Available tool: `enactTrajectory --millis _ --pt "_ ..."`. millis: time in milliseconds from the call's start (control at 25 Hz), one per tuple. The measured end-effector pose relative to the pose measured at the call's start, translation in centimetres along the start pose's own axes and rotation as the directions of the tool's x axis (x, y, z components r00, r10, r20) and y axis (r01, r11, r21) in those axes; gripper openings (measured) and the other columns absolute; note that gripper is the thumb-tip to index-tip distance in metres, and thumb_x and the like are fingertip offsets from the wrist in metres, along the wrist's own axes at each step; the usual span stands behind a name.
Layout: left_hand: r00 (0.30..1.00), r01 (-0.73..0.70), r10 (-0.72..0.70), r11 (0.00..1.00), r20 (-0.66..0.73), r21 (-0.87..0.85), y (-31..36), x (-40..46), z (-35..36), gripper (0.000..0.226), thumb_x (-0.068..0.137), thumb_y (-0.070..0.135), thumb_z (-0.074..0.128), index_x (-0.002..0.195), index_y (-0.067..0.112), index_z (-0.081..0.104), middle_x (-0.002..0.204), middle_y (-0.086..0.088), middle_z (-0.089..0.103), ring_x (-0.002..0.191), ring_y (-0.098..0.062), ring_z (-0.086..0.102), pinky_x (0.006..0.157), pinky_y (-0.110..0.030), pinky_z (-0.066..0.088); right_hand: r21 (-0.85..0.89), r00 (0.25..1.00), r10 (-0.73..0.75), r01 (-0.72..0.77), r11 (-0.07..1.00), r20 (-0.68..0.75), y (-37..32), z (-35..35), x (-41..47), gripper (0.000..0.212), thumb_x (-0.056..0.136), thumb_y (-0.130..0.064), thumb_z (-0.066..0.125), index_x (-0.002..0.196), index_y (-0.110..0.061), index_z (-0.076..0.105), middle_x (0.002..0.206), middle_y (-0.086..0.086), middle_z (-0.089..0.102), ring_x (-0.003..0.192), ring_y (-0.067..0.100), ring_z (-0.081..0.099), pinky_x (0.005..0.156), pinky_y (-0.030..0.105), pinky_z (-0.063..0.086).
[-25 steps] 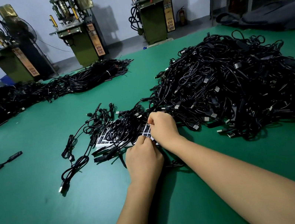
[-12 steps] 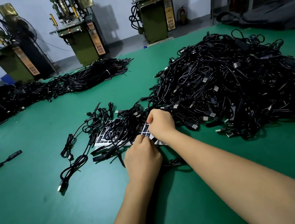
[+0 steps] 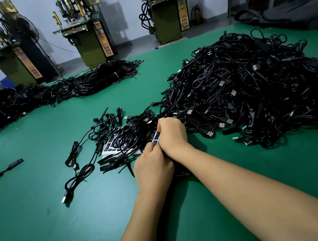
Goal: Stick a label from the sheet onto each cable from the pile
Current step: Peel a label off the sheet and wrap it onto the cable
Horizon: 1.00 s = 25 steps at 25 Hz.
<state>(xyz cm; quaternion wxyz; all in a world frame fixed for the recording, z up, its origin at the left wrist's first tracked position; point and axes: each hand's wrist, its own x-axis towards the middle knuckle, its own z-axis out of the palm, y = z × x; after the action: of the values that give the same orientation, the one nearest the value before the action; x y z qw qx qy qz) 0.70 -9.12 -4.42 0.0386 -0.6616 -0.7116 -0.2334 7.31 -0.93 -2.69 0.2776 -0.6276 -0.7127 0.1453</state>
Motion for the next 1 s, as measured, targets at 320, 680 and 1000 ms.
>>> enactTrajectory --millis 320,680,1000 --pt "1.000 0.004 -0.004 0.999 -0.010 0.043 0.1 0.0 0.3 0.010 0.084 0.017 0.051 0.081 0.009 0.057 0.088 -0.005 0.055 0.078 -0.033 0.055 0.056 -0.035 0.027 0.052 0.997 0.052 -0.055 0.997 0.062 0.3 0.0 0.5 0.024 0.086 0.002 0.051 0.107 -0.007 0.059 0.115 0.014 0.057 0.110 0.033 0.051 0.087 0.035 0.042" --pt "0.998 -0.016 0.017 1.000 -0.055 0.014 0.1 -0.1 0.2 0.015 0.085 0.013 0.052 0.072 0.006 0.056 0.083 -0.009 0.056 0.071 -0.035 0.055 0.054 -0.032 0.025 -0.077 0.994 0.043 -0.036 0.996 0.096 0.5 -0.6 1.1 0.032 0.088 -0.003 0.052 0.063 -0.011 0.034 0.098 0.018 0.064 0.097 0.036 0.060 0.069 0.033 0.038" --pt "0.998 -0.007 0.008 1.000 -0.054 0.018 0.2 0.0 0.2 0.017 0.086 0.014 0.052 0.072 0.006 0.057 0.082 -0.008 0.055 0.070 -0.035 0.054 0.053 -0.034 0.030 -0.019 0.972 0.097 -0.095 0.995 0.215 0.9 -1.4 2.0 0.030 0.088 -0.004 0.047 0.063 -0.012 0.033 0.067 0.005 0.041 0.077 0.030 0.046 0.064 0.030 0.034"
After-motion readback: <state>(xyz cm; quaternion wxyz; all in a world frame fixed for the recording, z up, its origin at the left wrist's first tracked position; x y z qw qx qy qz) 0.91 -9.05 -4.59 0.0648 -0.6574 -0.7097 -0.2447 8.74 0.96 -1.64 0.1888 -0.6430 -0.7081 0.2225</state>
